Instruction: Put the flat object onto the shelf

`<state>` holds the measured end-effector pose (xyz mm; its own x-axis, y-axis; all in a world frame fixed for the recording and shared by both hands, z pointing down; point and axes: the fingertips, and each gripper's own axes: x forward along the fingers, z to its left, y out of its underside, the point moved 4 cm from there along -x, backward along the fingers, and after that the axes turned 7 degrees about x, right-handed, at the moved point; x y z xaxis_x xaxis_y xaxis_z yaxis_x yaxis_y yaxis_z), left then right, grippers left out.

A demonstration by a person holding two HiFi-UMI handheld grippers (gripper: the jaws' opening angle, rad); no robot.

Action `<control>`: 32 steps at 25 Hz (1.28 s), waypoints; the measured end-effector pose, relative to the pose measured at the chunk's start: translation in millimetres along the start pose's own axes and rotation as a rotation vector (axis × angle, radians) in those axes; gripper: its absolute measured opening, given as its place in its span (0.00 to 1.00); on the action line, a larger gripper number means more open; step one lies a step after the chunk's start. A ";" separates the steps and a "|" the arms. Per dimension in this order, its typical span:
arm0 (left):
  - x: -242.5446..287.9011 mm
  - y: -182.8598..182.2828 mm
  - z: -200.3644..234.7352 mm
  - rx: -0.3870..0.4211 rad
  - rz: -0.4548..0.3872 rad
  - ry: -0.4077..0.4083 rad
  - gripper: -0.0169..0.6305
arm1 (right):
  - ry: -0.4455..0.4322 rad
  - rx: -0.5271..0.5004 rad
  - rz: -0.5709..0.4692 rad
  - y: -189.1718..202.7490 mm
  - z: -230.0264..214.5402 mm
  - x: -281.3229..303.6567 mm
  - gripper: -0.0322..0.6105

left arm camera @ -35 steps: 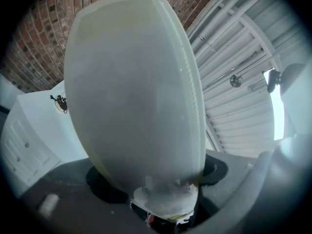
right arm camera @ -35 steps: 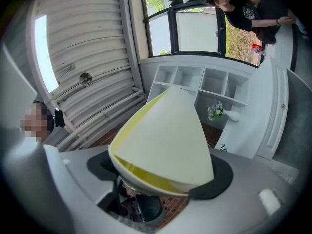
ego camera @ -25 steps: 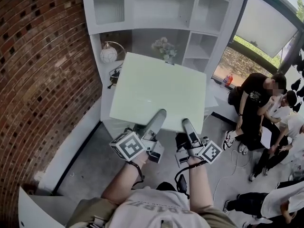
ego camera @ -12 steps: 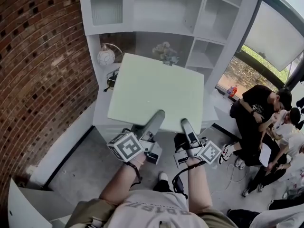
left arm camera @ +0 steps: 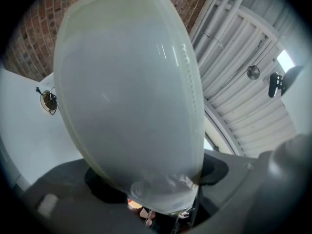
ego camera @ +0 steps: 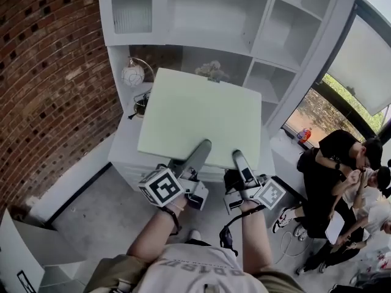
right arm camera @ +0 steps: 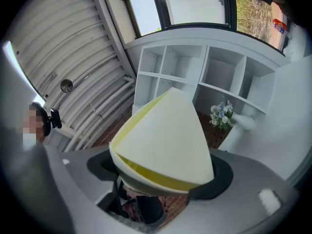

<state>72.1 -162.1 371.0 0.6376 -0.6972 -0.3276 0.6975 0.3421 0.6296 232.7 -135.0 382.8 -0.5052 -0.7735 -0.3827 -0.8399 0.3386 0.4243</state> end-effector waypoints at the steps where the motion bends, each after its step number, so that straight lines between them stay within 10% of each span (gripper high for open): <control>1: 6.5 2.6 0.6 -0.001 -0.008 -0.013 0.63 | -0.006 0.006 0.010 -7.5 -4.1 2.4 0.68; 32: 131.1 -24.0 61.5 0.063 -0.059 -0.062 0.64 | -0.070 0.018 0.073 -100.6 -80.6 101.1 0.68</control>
<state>118.9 -300.4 356.3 0.5731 -0.7534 -0.3224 0.7101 0.2602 0.6543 282.2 -290.4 367.6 -0.5771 -0.7074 -0.4082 -0.8036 0.4027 0.4382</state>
